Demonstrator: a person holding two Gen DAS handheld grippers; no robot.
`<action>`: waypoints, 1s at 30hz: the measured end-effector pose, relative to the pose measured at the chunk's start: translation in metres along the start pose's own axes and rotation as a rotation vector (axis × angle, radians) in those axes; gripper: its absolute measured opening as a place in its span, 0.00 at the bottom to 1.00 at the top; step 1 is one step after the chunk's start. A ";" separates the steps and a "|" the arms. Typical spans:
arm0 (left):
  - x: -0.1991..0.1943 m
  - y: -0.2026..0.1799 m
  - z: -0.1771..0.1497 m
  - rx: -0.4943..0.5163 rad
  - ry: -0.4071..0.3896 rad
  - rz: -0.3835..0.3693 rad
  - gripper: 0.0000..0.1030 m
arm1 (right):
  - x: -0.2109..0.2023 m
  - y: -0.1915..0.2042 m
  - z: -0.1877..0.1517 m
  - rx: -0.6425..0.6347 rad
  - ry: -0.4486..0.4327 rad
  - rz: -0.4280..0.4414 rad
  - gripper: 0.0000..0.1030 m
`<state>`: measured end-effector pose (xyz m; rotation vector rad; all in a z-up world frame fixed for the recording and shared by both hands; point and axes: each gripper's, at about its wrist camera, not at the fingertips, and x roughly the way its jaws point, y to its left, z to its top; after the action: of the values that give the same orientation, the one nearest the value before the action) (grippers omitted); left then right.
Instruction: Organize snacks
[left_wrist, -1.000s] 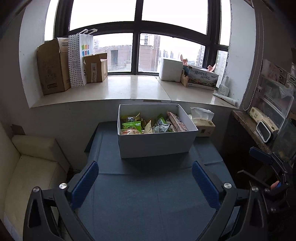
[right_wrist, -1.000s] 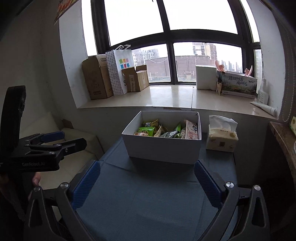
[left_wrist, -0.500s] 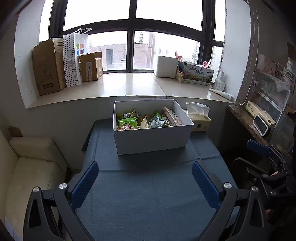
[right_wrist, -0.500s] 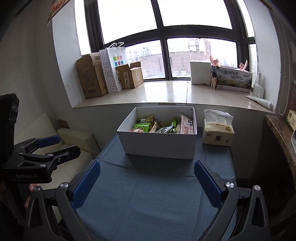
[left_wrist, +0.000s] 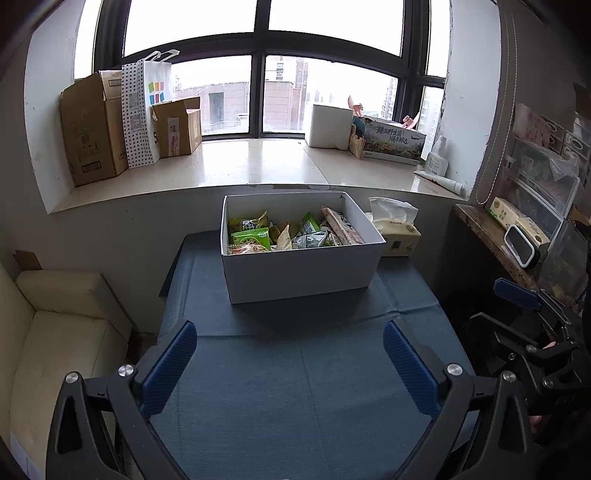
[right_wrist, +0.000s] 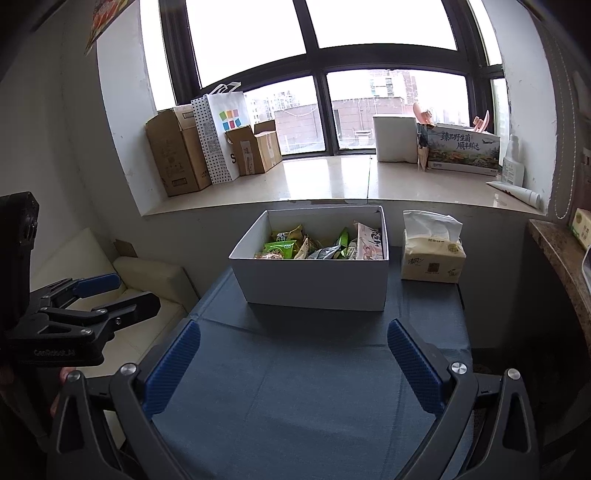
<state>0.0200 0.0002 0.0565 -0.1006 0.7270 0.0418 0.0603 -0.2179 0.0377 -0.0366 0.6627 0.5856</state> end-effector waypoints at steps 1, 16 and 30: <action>0.000 0.000 0.000 0.001 0.000 -0.001 1.00 | 0.000 0.000 0.000 0.001 0.000 0.001 1.00; 0.003 0.000 0.000 0.003 0.006 -0.008 1.00 | 0.001 0.000 -0.001 0.005 -0.001 0.008 1.00; 0.003 0.001 -0.001 0.002 0.009 -0.009 1.00 | 0.002 0.001 0.000 0.004 0.003 0.010 1.00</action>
<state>0.0212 0.0010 0.0537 -0.1020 0.7359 0.0319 0.0612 -0.2160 0.0364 -0.0309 0.6673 0.5936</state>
